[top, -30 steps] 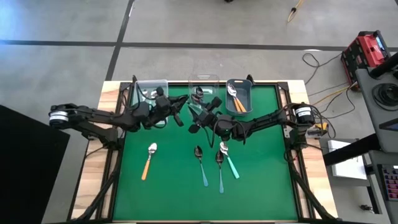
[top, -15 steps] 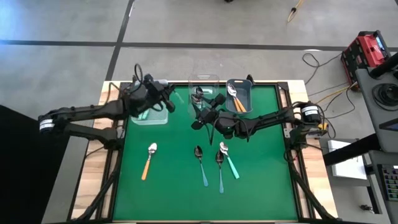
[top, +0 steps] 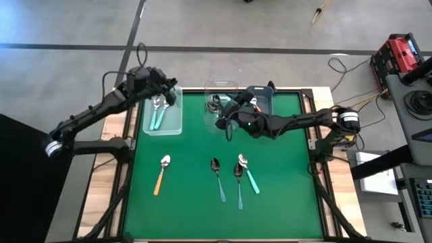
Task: Sort silverware by color (type)
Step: Put the green spoon into the white bin
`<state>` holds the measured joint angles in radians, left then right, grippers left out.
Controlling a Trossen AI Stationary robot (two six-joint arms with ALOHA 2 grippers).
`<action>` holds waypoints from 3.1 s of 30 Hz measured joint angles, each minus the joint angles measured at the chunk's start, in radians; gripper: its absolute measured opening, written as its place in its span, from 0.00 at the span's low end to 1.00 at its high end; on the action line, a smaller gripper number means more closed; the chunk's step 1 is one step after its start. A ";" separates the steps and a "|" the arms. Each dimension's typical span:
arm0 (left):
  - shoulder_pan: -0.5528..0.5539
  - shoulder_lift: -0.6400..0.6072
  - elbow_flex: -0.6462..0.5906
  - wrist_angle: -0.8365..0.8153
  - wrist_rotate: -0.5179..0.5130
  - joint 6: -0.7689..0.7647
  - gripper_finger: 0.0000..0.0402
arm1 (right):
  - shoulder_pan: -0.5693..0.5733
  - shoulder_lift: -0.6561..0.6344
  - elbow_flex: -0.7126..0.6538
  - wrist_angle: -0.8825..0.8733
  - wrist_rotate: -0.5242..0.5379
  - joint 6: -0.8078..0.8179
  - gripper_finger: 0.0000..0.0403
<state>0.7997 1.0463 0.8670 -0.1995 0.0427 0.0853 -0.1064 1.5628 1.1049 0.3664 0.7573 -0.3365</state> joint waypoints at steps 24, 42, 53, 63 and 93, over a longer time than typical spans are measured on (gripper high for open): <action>0.272 0.201 -0.005 -0.035 0.238 0.046 0.00 | -0.160 -0.097 -0.002 -0.244 -0.514 0.231 0.51; 0.293 0.316 -0.005 -0.112 0.342 0.113 0.01 | -0.161 -0.089 -0.019 -0.261 -0.514 0.249 0.51; 0.324 0.369 -0.005 -0.108 0.353 0.125 0.01 | -0.161 -0.089 -0.019 -0.260 -0.514 0.251 0.51; 0.333 0.371 -0.005 -0.120 0.394 0.132 0.01 | -0.161 -0.089 -0.019 -0.259 -0.513 0.261 0.51; 0.333 0.371 -0.005 -0.281 0.410 0.088 0.02 | -0.161 -0.089 -0.019 -0.259 -0.513 0.266 0.51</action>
<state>1.1324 1.4177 0.8616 -0.4808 0.4530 0.1734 -0.2672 1.4742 1.0859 0.1078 0.2440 -0.0708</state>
